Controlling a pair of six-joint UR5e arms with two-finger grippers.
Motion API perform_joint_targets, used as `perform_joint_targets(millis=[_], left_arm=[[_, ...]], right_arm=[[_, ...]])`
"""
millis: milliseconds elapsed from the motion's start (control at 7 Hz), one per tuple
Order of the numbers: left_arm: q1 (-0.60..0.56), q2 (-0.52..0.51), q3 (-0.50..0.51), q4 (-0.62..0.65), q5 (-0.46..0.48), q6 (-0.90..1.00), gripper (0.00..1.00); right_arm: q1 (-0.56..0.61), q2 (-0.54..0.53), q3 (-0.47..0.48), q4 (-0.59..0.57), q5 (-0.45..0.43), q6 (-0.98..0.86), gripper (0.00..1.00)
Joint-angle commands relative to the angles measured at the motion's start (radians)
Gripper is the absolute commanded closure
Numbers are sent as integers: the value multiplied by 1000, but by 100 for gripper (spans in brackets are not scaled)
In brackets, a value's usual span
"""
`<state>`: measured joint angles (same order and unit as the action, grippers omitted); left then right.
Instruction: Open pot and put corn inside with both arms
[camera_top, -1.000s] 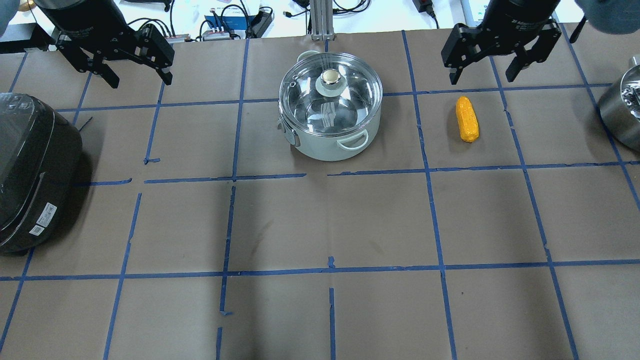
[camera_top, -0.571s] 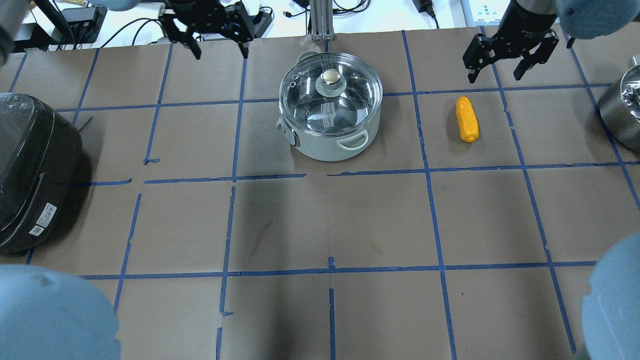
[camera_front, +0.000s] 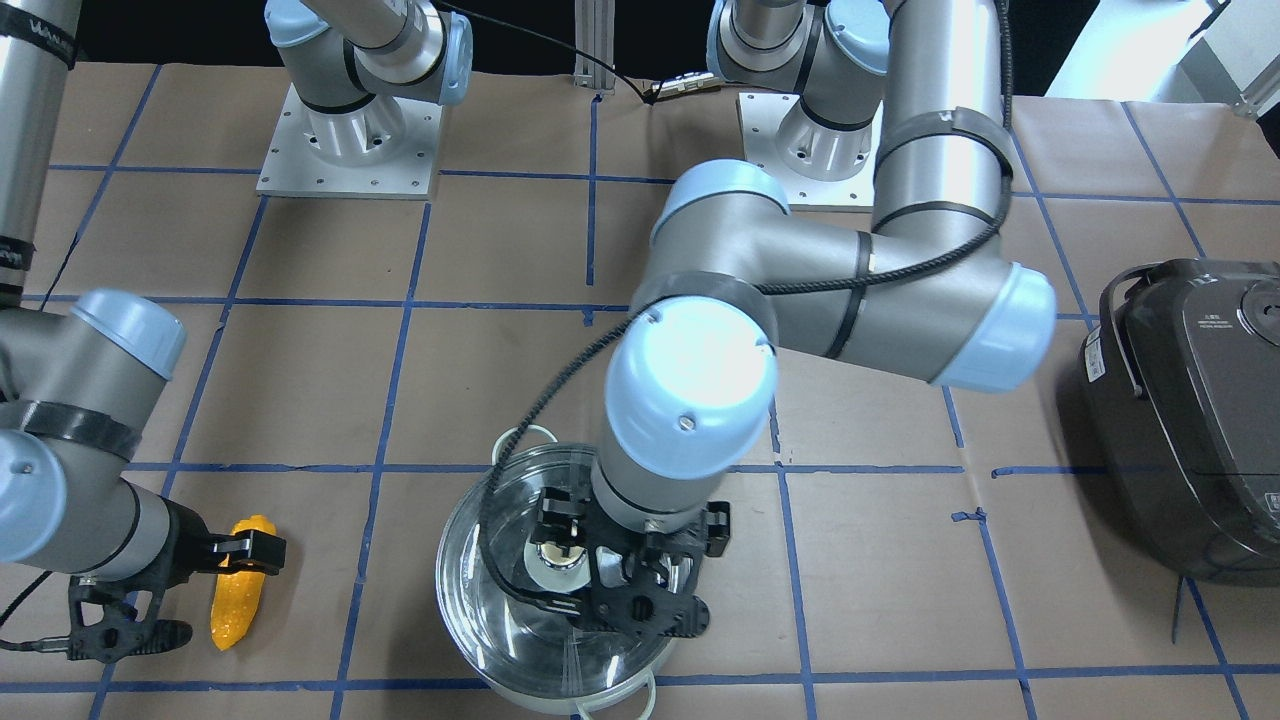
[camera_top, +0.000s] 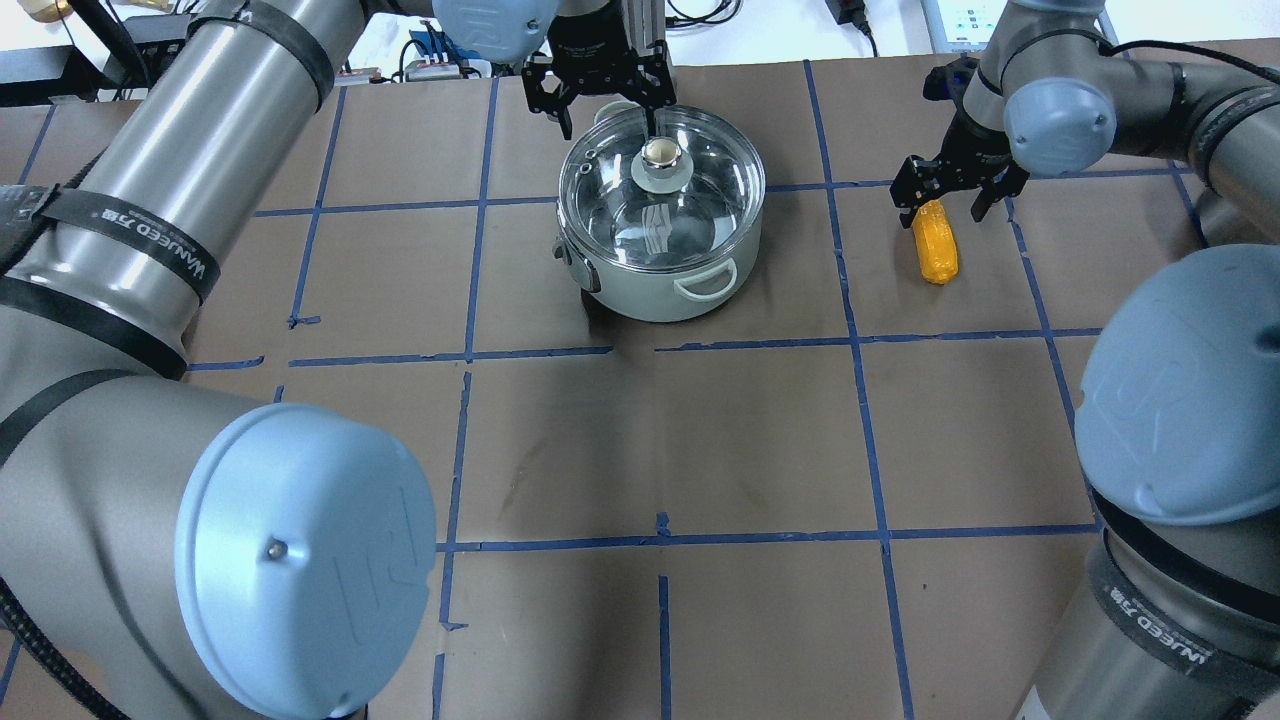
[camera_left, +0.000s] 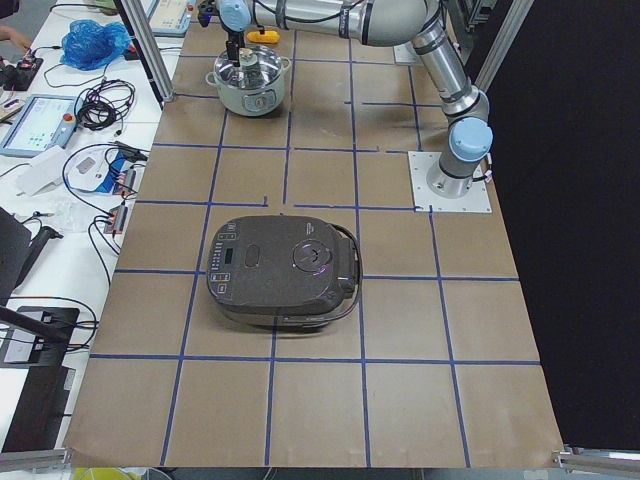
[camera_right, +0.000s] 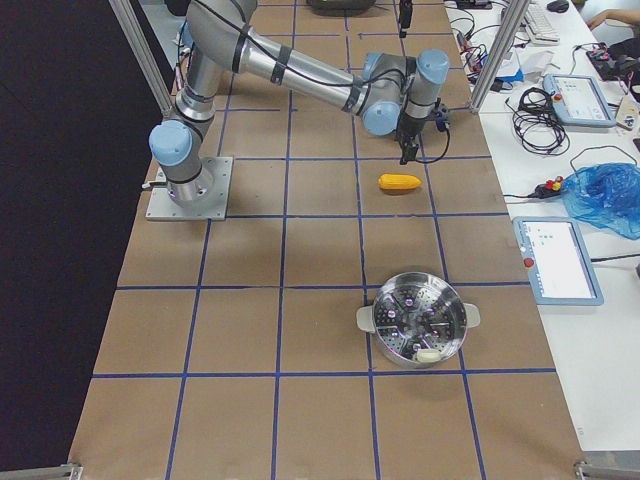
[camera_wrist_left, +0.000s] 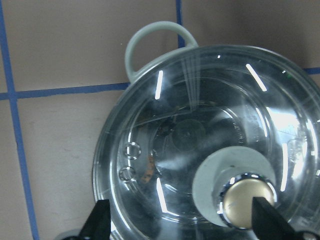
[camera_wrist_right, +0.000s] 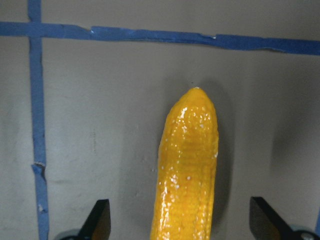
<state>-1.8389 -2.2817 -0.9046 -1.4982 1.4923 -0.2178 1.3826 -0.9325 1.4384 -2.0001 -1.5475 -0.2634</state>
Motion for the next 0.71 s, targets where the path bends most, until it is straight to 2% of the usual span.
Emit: perform_joint_targets(millis=[0, 286, 429, 571], left_arm=[[-32, -18, 0, 26, -21, -67, 0], [-49, -42, 0, 45, -20, -111, 0], [-49, -41, 0, 52, -17, -110, 6], [-49, -39, -3, 50, -11, -117, 58]], right_arm=[[-10, 49, 14, -55, 4, 1, 18], [-10, 47, 4, -52, 7, 12, 72], [-10, 41, -1, -52, 7, 13, 86], [-10, 35, -12, -49, 4, 13, 90]])
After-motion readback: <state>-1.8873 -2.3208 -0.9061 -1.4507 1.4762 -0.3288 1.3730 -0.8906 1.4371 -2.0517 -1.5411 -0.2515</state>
